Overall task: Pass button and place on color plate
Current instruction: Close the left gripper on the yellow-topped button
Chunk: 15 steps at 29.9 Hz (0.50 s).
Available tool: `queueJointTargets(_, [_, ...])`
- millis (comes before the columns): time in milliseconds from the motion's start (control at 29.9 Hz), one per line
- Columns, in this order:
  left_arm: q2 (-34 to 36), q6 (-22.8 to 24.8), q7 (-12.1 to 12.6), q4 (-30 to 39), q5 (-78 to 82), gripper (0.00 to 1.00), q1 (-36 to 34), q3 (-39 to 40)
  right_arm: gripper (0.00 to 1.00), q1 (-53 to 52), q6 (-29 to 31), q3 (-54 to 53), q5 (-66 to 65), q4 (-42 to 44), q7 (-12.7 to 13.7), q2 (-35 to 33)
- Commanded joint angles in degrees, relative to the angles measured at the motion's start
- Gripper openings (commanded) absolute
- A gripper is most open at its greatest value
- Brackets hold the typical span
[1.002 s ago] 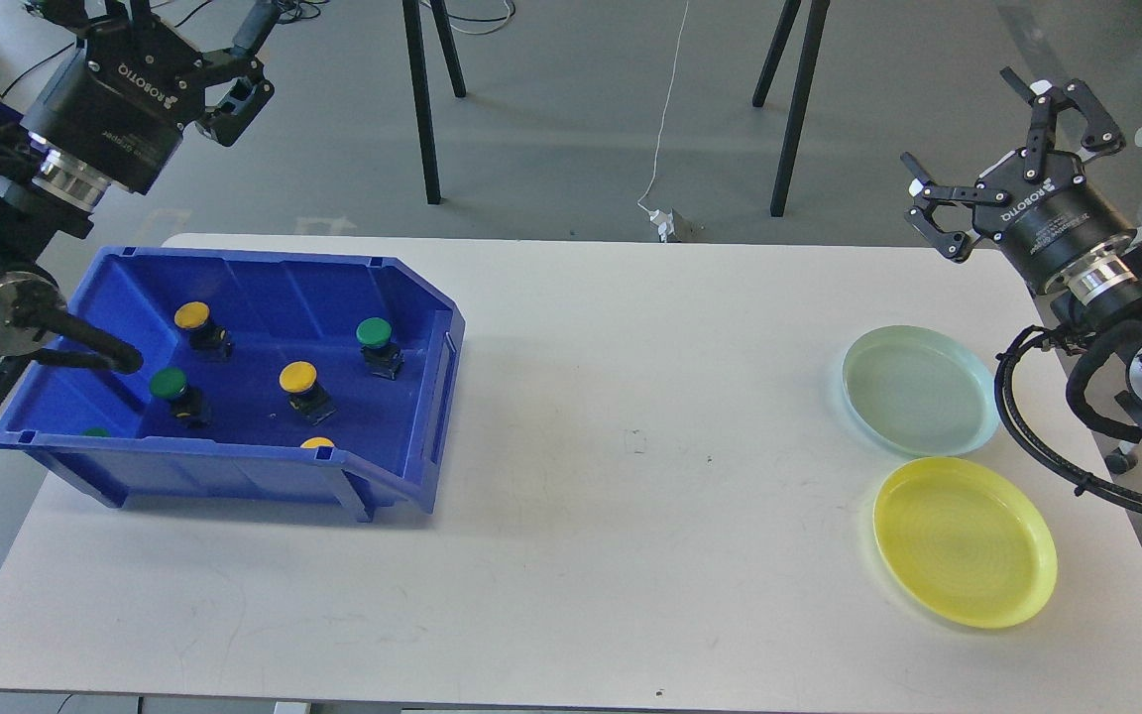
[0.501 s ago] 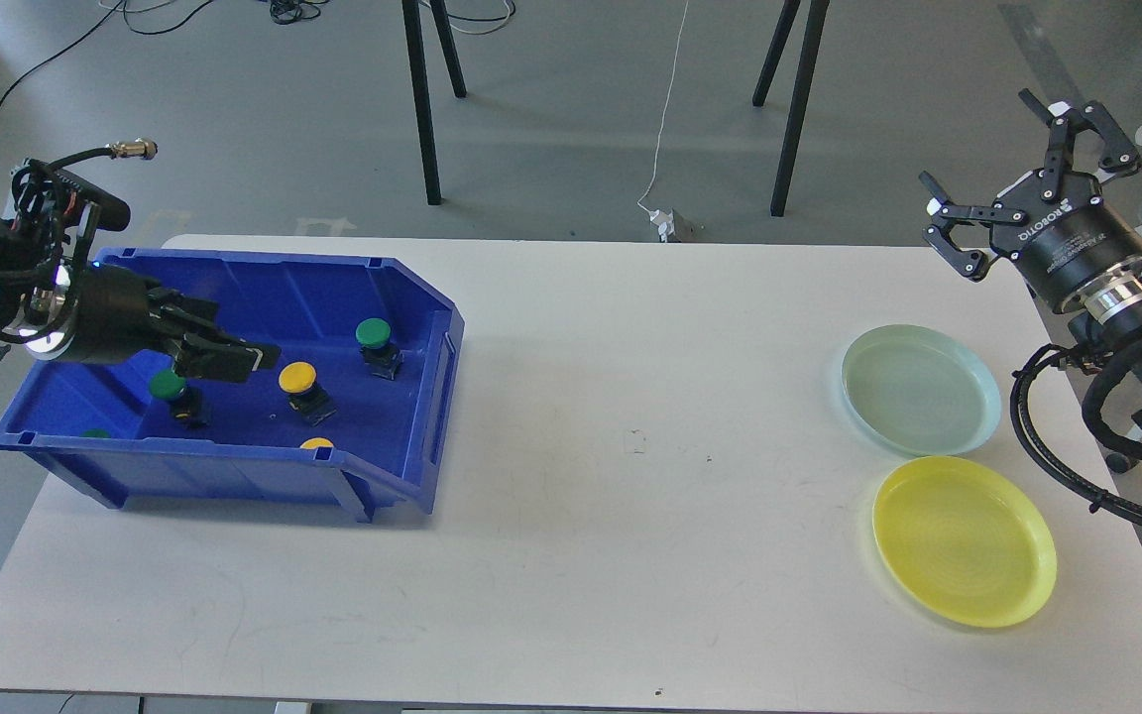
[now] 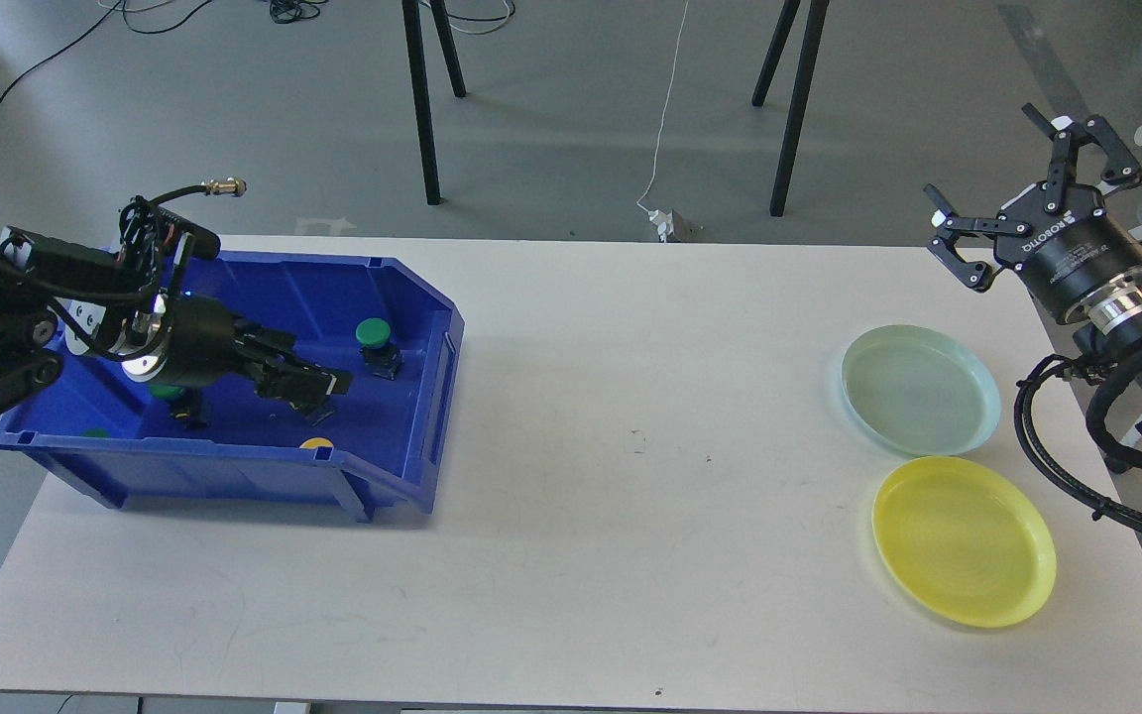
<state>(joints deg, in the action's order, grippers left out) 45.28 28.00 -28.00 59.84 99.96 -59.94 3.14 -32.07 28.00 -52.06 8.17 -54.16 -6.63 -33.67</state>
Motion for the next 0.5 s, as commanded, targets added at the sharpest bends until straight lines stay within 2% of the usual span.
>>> queueJointTargets(0, [-3.27,0.00,0.00,-5.42,-0.20,0.98,1.40,-0.15,0.99,0.25,0.00,0.03,0.00,-0.07,-0.05,0.01])
queueJointTargets(234, [-6.35,-0.31,0.00,-11.41,0.15,0.98,3.07,-0.33,0.99,1.30,0.00,-0.06,0.00,0.02,-0.05,0.01])
queueJointTargets(468, [-6.87,-1.54,0.00,-13.69,0.23,0.98,3.60,-0.33,0.99,1.74,0.00,-0.06,0.00,0.02,-0.05,0.01])
